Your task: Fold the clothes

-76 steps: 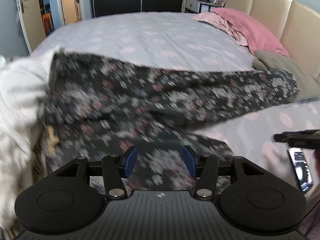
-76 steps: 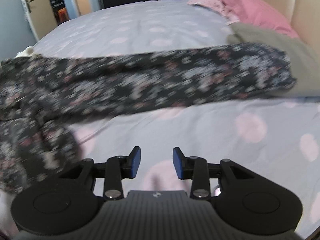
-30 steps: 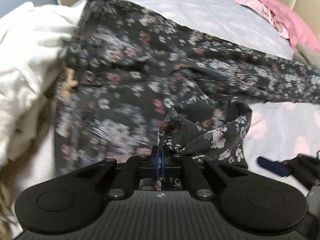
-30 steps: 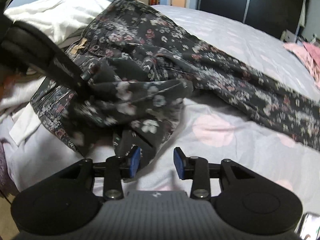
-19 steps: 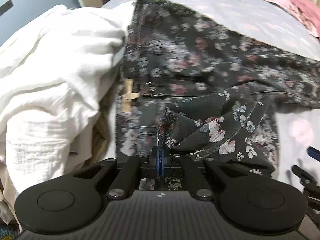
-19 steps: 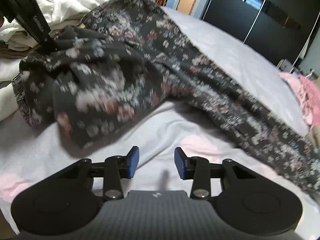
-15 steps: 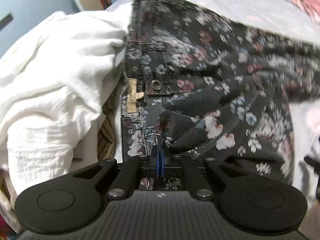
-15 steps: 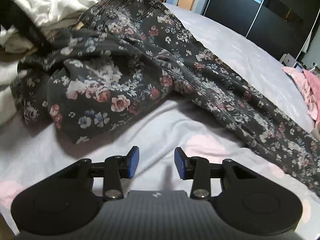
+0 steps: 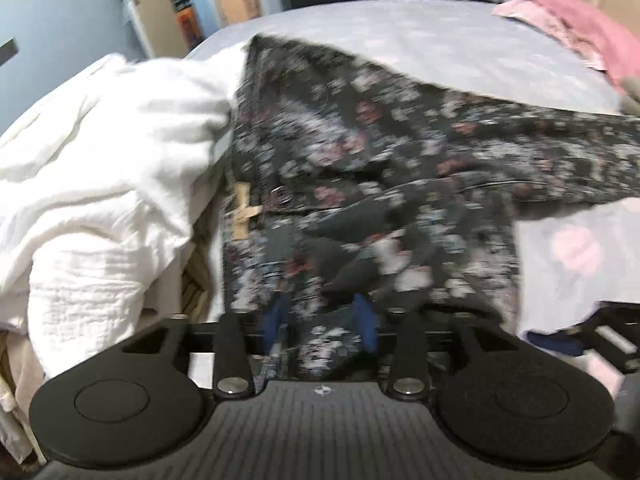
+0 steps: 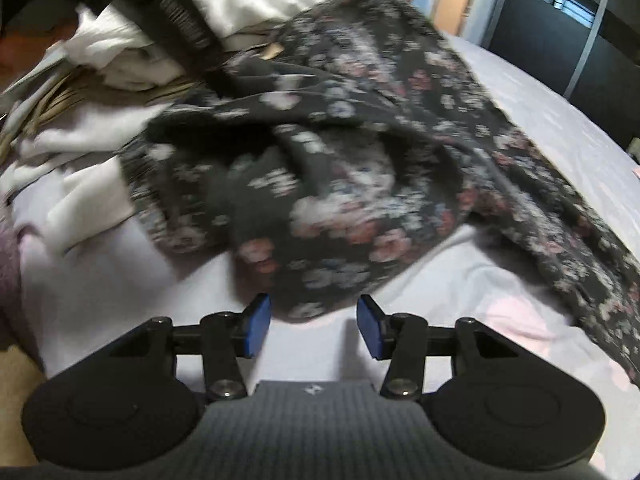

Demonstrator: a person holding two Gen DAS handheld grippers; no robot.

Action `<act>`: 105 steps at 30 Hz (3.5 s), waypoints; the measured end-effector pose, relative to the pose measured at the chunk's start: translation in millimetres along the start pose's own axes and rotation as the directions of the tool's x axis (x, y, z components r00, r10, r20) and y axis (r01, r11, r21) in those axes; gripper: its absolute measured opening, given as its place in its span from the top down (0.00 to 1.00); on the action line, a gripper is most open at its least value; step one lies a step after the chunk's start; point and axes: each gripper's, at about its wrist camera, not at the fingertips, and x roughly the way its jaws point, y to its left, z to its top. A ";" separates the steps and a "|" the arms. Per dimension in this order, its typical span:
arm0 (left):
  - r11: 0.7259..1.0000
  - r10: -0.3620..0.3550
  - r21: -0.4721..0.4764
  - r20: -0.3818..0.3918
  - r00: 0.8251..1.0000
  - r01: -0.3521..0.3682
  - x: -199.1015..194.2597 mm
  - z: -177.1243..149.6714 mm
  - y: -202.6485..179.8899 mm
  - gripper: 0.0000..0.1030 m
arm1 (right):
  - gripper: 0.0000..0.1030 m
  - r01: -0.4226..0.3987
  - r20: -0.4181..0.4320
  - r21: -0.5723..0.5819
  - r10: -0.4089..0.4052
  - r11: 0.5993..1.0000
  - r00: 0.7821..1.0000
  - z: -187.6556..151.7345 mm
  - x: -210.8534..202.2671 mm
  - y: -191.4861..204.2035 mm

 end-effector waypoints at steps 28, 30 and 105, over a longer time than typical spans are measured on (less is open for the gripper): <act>1.000 -0.013 -0.008 0.374 0.927 0.017 -93.1 8.5 -3.7 0.99 | 0.95 0.419 0.469 0.178 -0.451 0.890 0.759 41.0 -120.4 11.5; 1.000 0.016 -0.012 0.392 0.920 -0.012 -101.3 7.8 1.3 0.99 | 0.95 0.421 0.513 0.173 -0.446 0.891 0.734 42.2 -137.8 18.7; 0.929 -0.361 0.062 -0.078 0.929 0.365 32.9 26.4 -9.7 0.76 | 0.94 0.103 0.067 -0.919 -0.106 0.381 0.992 -45.1 -67.7 -56.3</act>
